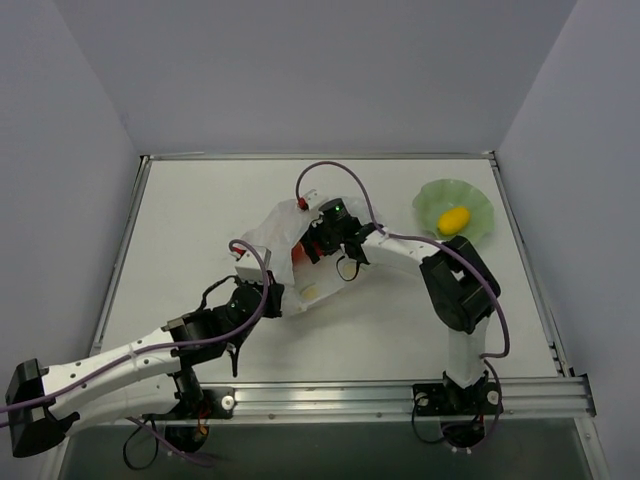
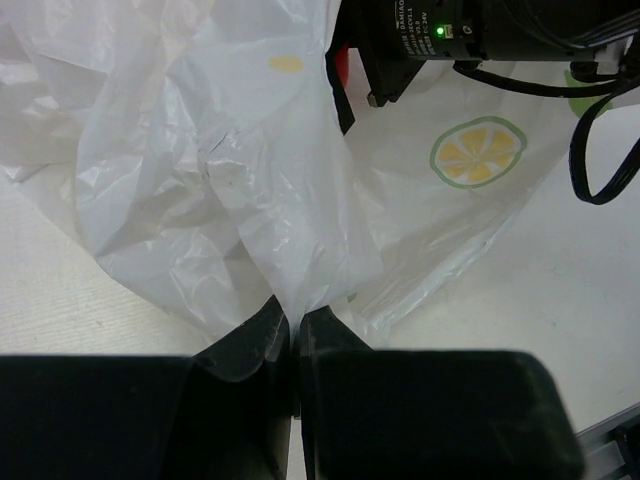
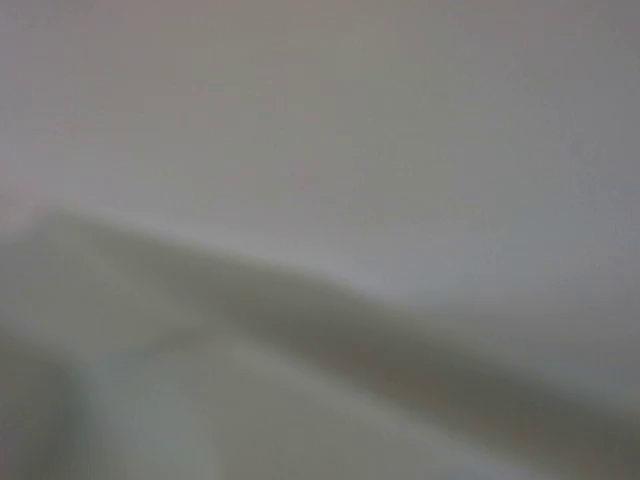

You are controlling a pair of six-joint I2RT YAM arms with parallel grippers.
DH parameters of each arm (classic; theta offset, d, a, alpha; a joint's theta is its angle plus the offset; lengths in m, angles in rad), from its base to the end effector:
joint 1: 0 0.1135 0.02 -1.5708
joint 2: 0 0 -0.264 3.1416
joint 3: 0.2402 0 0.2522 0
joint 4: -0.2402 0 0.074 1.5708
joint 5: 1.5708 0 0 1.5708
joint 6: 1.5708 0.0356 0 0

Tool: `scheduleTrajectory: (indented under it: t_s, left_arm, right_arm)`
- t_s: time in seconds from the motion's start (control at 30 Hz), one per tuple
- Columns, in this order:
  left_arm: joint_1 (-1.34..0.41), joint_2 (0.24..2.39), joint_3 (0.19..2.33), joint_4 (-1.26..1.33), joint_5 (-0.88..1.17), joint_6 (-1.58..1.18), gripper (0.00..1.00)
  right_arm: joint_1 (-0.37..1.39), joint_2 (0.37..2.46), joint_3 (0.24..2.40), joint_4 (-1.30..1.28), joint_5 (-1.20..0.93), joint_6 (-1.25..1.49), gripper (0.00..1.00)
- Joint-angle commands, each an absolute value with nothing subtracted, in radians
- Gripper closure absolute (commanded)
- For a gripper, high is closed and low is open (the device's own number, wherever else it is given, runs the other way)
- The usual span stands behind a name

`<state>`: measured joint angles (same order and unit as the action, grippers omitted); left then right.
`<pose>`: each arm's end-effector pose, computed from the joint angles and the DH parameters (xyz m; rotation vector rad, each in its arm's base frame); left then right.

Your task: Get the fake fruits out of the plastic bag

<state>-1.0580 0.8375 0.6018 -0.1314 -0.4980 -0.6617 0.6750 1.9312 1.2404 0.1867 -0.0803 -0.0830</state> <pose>0.1099 -0.1605 0.2730 0.0493 1.9504 -0.6814 0.3386 0.2747 0.1978 -0.8244 1.9353 0.4430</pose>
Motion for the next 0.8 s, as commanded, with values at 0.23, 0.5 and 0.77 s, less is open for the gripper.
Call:
scheduleTrajectory:
  t_s: [0.23, 0.5, 0.77]
  left_arm:
    - [-1.051, 0.836, 0.653, -0.110, -0.520, -0.663, 0.98]
    - [-1.049, 0.862, 0.713, -0.077, -0.587, -0.614, 0.98]
    - [-1.029, 0.827, 0.718, -0.061, -0.609, -0.620, 0.98]
  right_arm:
    - [0.758, 1.615, 1.085, 0.288, -0.009, -0.015, 0.46]
    - [0.892, 1.473, 0.951, 0.299, -0.091, 0.084, 0.44]
    - [0.931, 1.090, 0.828, 0.252, 0.153, 0.144, 0.46]
